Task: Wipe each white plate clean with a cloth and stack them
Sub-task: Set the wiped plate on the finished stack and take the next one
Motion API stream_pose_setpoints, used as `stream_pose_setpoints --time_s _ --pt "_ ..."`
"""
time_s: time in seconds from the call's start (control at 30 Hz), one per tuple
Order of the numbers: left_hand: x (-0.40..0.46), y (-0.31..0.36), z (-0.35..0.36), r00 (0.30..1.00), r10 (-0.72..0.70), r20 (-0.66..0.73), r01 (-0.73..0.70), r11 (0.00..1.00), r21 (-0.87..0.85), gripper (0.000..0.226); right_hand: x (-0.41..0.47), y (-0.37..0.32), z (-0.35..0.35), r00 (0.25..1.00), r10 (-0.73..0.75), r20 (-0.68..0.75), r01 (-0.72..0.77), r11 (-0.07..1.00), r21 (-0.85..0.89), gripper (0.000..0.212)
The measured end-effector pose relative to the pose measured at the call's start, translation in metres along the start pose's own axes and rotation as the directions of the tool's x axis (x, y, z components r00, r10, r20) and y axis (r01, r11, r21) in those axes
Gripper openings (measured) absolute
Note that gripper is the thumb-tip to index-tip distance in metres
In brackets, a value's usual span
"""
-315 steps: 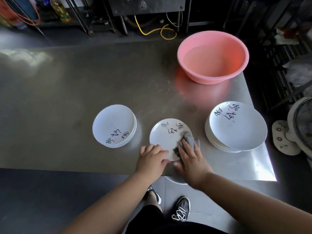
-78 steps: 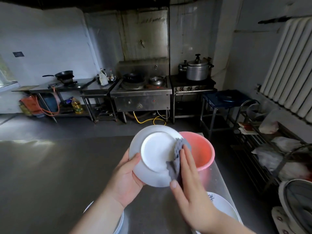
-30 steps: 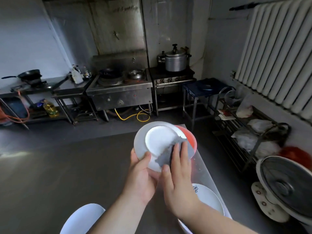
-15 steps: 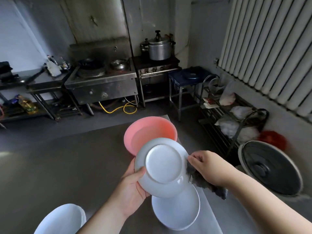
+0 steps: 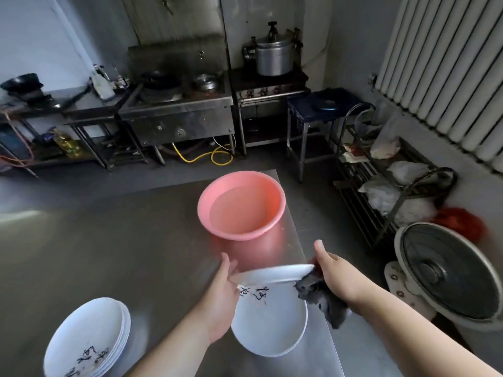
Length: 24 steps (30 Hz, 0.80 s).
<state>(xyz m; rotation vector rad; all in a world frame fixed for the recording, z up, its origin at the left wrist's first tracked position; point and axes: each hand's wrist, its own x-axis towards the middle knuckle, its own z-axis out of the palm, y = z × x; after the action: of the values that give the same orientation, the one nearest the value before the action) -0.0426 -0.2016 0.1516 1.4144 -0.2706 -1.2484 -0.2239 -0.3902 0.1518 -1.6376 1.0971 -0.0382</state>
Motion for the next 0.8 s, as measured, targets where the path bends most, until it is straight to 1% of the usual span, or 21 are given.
stream_pose_setpoints --time_s 0.03,0.1,0.13,0.17,0.2,0.27,0.37,0.43,0.5,0.6,0.63,0.73,0.8 --pt "0.001 -0.005 -0.002 1.000 -0.024 0.005 0.024 1.000 0.017 0.068 0.002 0.005 0.003 0.998 -0.057 -0.015 0.056 0.998 -0.031 0.055" --pt "0.003 -0.015 -0.006 1.000 -0.009 0.007 0.008 0.981 0.195 0.036 0.008 0.018 0.008 0.988 -0.150 -0.033 0.144 0.980 -0.140 0.017" --pt "0.004 -0.019 -0.007 0.999 0.000 -0.042 0.012 0.958 0.286 0.023 0.010 0.023 0.011 0.987 -0.160 -0.013 0.156 0.974 -0.166 0.013" --pt "0.006 -0.025 -0.010 0.995 0.016 -0.095 0.022 0.921 0.388 0.023 0.011 0.027 0.013 0.987 -0.162 0.021 0.163 0.972 -0.166 0.020" --pt "0.007 -0.030 -0.013 0.991 0.044 -0.124 0.024 0.868 0.495 0.029 0.012 0.031 0.016 0.986 -0.159 0.057 0.167 0.971 -0.174 0.029" --pt "0.008 -0.037 -0.019 0.987 0.077 -0.138 0.026 0.782 0.622 0.036 0.013 0.036 0.021 0.984 -0.149 0.102 0.169 0.957 -0.236 0.039" --pt "0.008 -0.044 -0.025 0.979 0.092 -0.181 0.057 0.730 0.681 0.042 0.014 0.040 0.027 0.979 -0.083 0.187 0.139 0.940 -0.310 0.036" --pt "0.008 -0.050 -0.030 0.975 0.098 -0.200 0.090 0.650 0.755 0.046 0.013 0.042 0.031 0.975 -0.074 0.210 0.151 0.911 -0.383 0.032" --pt "0.007 -0.056 -0.034 0.975 0.090 -0.204 0.119 0.563 0.818 0.048 0.011 0.044 0.036 0.978 -0.070 0.197 0.152 0.884 -0.441 0.030" --pt "0.009 -0.062 -0.035 0.973 0.096 -0.208 0.142 0.463 0.875 0.055 0.012 0.040 0.043 0.990 -0.076 0.116 0.127 0.832 -0.540 0.033" --pt "0.011 -0.063 -0.035 0.971 0.109 -0.213 0.150 0.415 0.897 0.057 0.012 0.038 0.044 0.993 -0.075 0.096 0.117 0.811 -0.573 0.034" --pt "0.018 -0.066 -0.034 0.964 0.154 -0.217 0.170 0.268 0.948 0.063 0.012 0.035 0.046 0.995 -0.045 0.089 0.092 0.765 -0.638 0.039" --pt "0.021 -0.068 -0.034 0.962 0.175 -0.208 0.174 0.192 0.966 0.067 0.011 0.035 0.047 0.995 -0.042 0.086 0.089 0.735 -0.673 0.043"
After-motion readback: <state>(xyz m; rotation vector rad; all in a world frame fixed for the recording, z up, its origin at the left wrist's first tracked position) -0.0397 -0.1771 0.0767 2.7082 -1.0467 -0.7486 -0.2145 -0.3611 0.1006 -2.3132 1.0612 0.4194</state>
